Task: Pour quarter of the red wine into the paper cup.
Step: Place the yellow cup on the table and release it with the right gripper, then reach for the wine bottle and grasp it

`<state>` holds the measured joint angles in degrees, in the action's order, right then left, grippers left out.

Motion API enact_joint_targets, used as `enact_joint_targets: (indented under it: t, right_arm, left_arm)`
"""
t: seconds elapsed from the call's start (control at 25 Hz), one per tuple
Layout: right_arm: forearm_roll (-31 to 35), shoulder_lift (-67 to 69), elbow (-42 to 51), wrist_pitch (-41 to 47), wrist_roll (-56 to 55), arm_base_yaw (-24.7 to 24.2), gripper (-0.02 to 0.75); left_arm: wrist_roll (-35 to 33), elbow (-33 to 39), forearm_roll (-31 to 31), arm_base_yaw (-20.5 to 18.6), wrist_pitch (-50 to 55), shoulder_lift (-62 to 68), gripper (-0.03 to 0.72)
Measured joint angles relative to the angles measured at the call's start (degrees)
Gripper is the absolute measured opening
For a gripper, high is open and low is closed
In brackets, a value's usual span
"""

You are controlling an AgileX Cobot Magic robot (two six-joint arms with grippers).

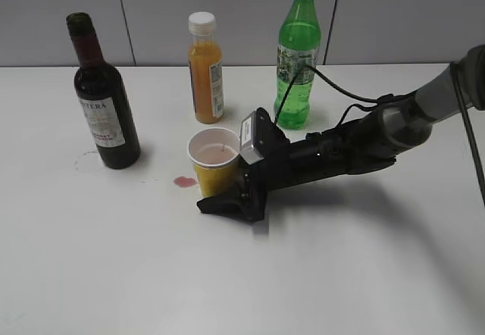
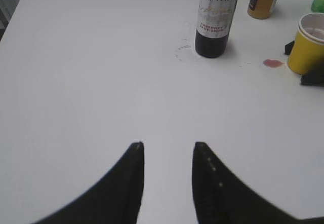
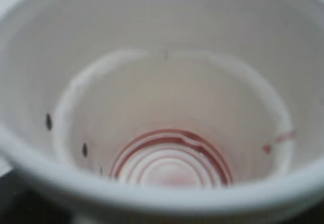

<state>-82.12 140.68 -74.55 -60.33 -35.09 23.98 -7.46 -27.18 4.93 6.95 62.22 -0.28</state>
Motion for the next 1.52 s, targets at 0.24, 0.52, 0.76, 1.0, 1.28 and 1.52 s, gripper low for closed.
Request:
enact_joint_targets:
  t: [0.24, 0.52, 0.76, 1.0, 1.28, 1.52]
  right_arm:
    - [3.52, -4.27, 8.41, 1.63, 4.92, -3.5, 0.675]
    - [14.42, -10.96, 19.45, 2.97, 12.32, -10.82, 0.675]
    - [29.78, -21.44, 26.2, 8.3, 17.18, -13.59, 0.657]
    - [68.0, -33.99, 26.82, 26.79, 28.81, -13.59, 0.635]
    - [111.6, -38.28, 19.74, 55.7, 57.24, -14.88, 0.601]
    - [100.81, -38.28, 8.87, 78.09, 54.55, -17.47, 0.563]
  left_arm:
    - [0.0, 0.0, 0.0, 0.0, 0.0, 0.0, 0.239]
    - [0.0, 0.0, 0.0, 0.0, 0.0, 0.0, 0.239]
    - [0.0, 0.0, 0.0, 0.0, -0.06, 0.0, 0.239]
    - [0.0, 0.0, 0.0, 0.0, -0.06, 0.0, 0.239]
    - [0.0, 0.0, 0.0, 0.0, -0.01, 0.0, 0.239]
    - [0.0, 0.0, 0.0, 0.0, -0.01, 0.0, 0.239]
